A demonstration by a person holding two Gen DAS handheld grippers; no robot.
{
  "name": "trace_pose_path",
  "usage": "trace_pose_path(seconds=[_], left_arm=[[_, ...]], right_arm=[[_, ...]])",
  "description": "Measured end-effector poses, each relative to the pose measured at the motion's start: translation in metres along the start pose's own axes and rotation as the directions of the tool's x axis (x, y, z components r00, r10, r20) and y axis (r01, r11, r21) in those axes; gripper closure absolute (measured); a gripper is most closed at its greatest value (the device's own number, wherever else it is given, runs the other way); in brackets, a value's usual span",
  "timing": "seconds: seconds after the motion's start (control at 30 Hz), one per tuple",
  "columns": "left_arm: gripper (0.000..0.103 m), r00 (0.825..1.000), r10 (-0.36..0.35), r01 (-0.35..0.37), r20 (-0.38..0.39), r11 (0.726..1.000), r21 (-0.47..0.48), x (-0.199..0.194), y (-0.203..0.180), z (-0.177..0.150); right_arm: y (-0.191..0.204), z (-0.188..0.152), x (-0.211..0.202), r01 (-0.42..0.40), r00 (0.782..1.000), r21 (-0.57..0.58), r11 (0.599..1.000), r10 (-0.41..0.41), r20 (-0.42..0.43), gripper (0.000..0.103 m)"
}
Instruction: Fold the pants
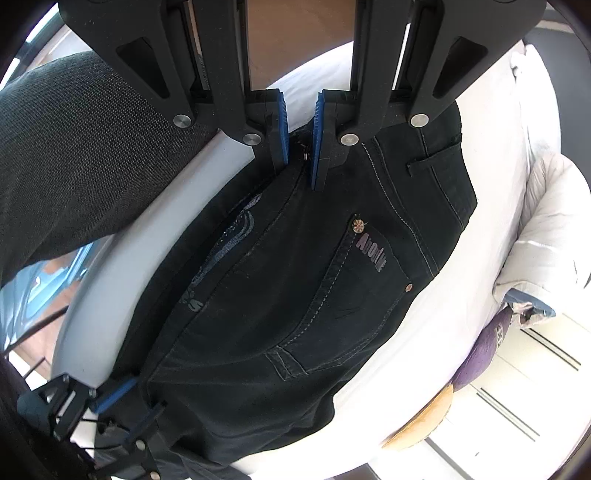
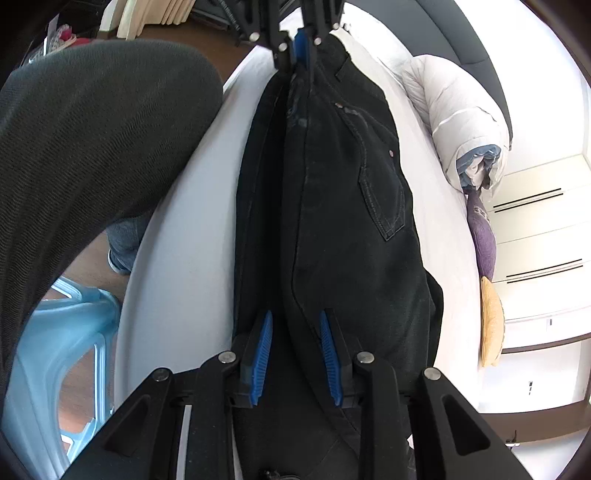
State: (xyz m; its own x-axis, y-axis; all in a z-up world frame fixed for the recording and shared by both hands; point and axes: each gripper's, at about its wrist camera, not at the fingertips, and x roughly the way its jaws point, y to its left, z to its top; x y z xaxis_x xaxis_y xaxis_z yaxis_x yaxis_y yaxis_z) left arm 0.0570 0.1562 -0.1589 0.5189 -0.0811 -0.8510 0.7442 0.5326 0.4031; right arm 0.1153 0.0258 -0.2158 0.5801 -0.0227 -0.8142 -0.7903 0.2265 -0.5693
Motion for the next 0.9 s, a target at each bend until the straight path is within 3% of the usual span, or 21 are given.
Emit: trace_pose_path(seconds=[0.03,0.07,0.1,0.43,0.77,0.83,0.9], left_arm=[[0.093,1.000,-0.002,0.002,0.002,1.000,-0.001,0.001,0.002,-0.002],[0.093,1.000,-0.003,0.003,0.002,1.000,-0.001,0.001,0.003,-0.003],[0.093,1.000,-0.002,0.002,0.002,1.000,0.003,0.002,0.003,-0.004],[0.093,1.000,-0.002,0.003,-0.008,0.999,0.045,0.003,0.000,-0.012],[0.088,0.999,0.007,-0.006,-0.036,1.000,0.024,0.015,-0.007,-0.016],[0.078,0.998,0.029,-0.027,-0.054,0.999,0.028,0.015,-0.008,-0.015],[0.042,0.992,0.081,-0.079,-0.097,0.996,0.030,0.016,-0.007,-0.017]], right_arm=[[-0.002,0.001,0.002,-0.008,1.000,0.007,1.000,0.008,-0.003,0.081],[-0.003,0.001,0.005,-0.016,1.000,0.011,1.000,0.016,-0.010,0.096],[-0.003,0.000,0.006,-0.009,1.000,0.014,1.000,0.009,-0.015,0.098],[0.011,-0.001,-0.018,-0.008,1.000,0.018,1.000,0.008,0.009,0.100],[0.023,0.002,-0.004,-0.013,1.000,0.039,0.999,0.014,-0.022,0.099],[0.022,0.001,-0.004,-0.017,1.000,0.061,0.998,0.019,-0.022,0.099],[0.022,0.000,-0.002,-0.020,0.999,0.065,0.998,0.021,-0.028,0.099]])
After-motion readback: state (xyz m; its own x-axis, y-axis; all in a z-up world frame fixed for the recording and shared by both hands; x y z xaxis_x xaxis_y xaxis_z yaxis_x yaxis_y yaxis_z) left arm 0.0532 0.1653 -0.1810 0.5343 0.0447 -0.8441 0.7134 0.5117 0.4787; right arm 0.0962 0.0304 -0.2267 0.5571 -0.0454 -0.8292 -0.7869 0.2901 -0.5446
